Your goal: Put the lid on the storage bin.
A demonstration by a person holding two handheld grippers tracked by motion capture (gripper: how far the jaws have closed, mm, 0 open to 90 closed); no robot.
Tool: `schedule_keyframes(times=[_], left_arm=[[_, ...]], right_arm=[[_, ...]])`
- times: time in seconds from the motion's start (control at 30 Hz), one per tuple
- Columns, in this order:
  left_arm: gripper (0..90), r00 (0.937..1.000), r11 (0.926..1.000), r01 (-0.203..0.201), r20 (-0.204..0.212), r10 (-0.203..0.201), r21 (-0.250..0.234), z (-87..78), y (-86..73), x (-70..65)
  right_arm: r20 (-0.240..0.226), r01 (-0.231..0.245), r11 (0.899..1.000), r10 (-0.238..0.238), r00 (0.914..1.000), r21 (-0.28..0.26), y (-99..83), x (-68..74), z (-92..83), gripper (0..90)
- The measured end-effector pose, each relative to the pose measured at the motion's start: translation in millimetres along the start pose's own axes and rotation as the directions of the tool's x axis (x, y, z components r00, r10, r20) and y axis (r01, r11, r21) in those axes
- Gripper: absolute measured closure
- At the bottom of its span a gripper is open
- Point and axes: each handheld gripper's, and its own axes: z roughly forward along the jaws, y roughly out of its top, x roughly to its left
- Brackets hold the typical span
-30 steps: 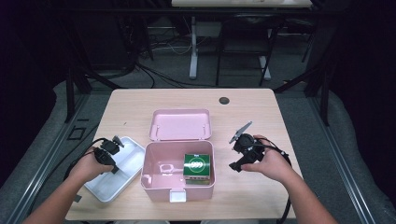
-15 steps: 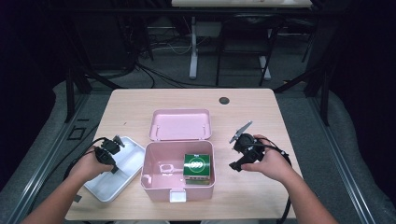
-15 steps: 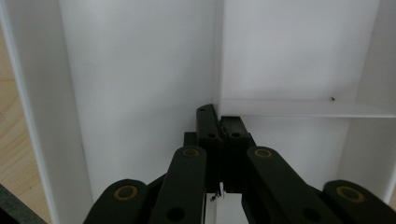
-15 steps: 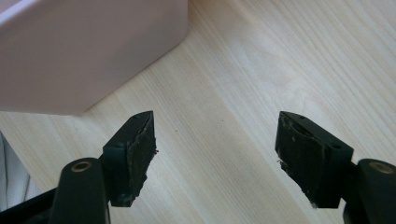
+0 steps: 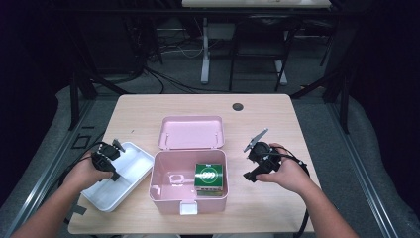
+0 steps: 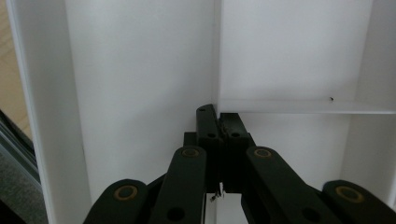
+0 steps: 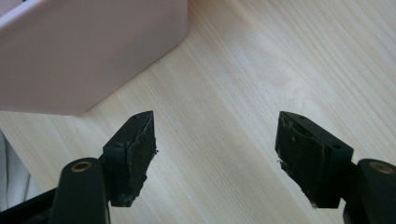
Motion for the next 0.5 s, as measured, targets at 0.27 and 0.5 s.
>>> schedule_keyframes(times=[0.27,0.5], left_arm=[[89.1,0.9999,0.9995,-0.017,0.002,0.017,-0.027,-29.7,-5.6,-0.2],[89.1,0.9994,0.9990,-0.035,-0.002,0.035,-0.028,-49.6,-6.5,-4.8]], right_arm=[[0.012,-0.001,1.000,0.001,0.9999,0.003,-0.2,0.4,-3.4,28.4],[0.006,-0.003,1.000,0.003,1.0000,-0.003,0.2,1.0,-3.9,28.4]])
